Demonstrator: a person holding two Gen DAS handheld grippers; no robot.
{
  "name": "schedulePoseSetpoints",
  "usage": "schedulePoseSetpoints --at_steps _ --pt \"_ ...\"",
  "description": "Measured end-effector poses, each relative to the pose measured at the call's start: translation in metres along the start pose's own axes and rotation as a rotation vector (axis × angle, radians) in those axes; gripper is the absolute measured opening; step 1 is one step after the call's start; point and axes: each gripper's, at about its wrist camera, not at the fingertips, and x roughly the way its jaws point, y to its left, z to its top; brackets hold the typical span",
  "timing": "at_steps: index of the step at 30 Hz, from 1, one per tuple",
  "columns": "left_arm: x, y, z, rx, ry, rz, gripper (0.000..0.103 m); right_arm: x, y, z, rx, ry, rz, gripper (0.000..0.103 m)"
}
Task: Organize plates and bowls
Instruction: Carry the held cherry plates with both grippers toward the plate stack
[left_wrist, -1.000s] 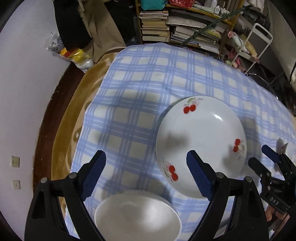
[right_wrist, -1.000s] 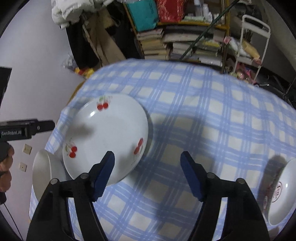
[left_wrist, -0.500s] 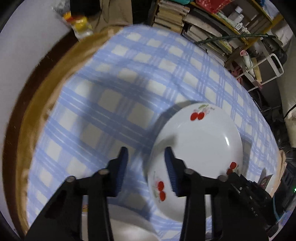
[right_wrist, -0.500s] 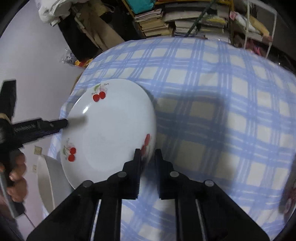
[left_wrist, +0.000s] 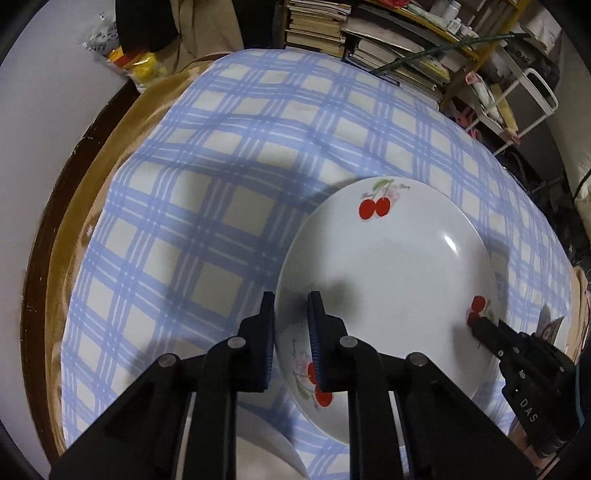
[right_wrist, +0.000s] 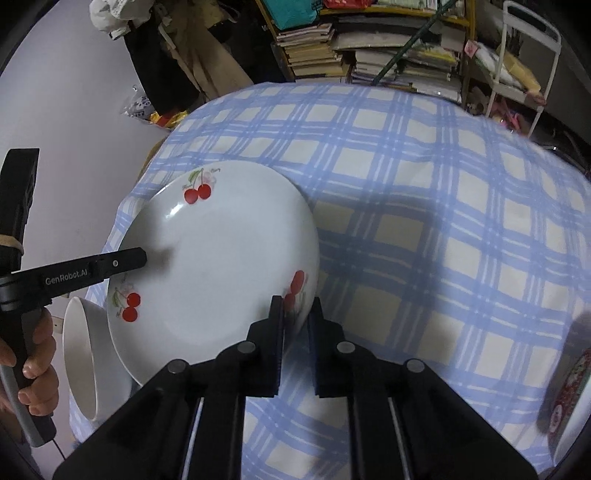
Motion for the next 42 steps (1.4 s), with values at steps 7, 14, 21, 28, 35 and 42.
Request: schedulePoseSetpoints --at_steps 7,14,21,28,35,42 --pt "-0.018 -0.009 -0.012 0.009 -0.009 -0.058 0.016 -0.026 -0.008 -0.012 -0.010 -0.019 -0.009 0.014" --pt "-0.040 -0.042 -0.039 0.130 -0.010 -0.056 0.016 -0.069 -0.023 -0.048 0.011 -0.051 -0.007 0.014" --pt "-0.054 -0.069 -0.074 0.215 -0.018 -0.037 0.017 -0.095 -0.037 -0.089 0.034 -0.049 -0.038 0.015" --pt "-0.074 -0.079 -0.112 0.242 -0.014 -0.056 0.017 -0.118 -0.041 -0.128 0.067 -0.058 -0.030 0.015" --pt "-0.093 -0.073 -0.155 0.239 -0.019 -0.084 0.017 -0.143 -0.037 -0.163 0.071 -0.080 -0.016 0.015" --pt "-0.104 -0.060 -0.192 0.158 -0.029 -0.141 0.017 -0.148 -0.029 -0.198 0.072 -0.064 -0.017 0.015"
